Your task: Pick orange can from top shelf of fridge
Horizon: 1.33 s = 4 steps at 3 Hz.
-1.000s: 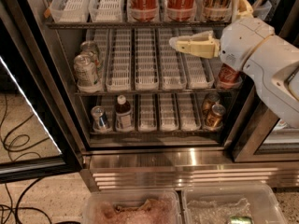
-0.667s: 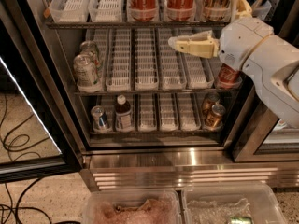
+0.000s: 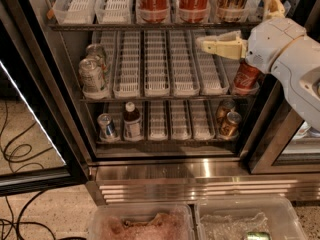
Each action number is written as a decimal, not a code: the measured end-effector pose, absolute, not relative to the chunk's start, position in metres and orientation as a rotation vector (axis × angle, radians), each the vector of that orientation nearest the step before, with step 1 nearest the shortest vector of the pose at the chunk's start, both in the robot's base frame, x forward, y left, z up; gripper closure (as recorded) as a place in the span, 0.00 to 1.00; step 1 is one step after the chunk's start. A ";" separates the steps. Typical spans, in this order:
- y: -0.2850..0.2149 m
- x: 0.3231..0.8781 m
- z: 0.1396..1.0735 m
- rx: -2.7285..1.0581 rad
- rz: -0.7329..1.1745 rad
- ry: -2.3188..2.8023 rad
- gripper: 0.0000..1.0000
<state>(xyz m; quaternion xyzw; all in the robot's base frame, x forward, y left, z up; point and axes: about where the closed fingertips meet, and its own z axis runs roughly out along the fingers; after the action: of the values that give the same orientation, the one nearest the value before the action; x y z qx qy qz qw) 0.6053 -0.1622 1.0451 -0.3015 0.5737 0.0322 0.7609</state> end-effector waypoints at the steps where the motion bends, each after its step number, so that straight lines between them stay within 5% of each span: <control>1: -0.163 0.600 1.046 -0.641 0.068 1.247 0.00; 4: -0.120 0.627 1.043 -0.777 0.173 1.224 0.00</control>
Offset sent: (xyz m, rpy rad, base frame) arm 0.0061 0.0082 0.0090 0.0097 -0.0407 0.0273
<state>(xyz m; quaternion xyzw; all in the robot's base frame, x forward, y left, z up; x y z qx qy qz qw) 0.6271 -0.1201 1.0426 -0.3548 0.5589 0.0789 0.7453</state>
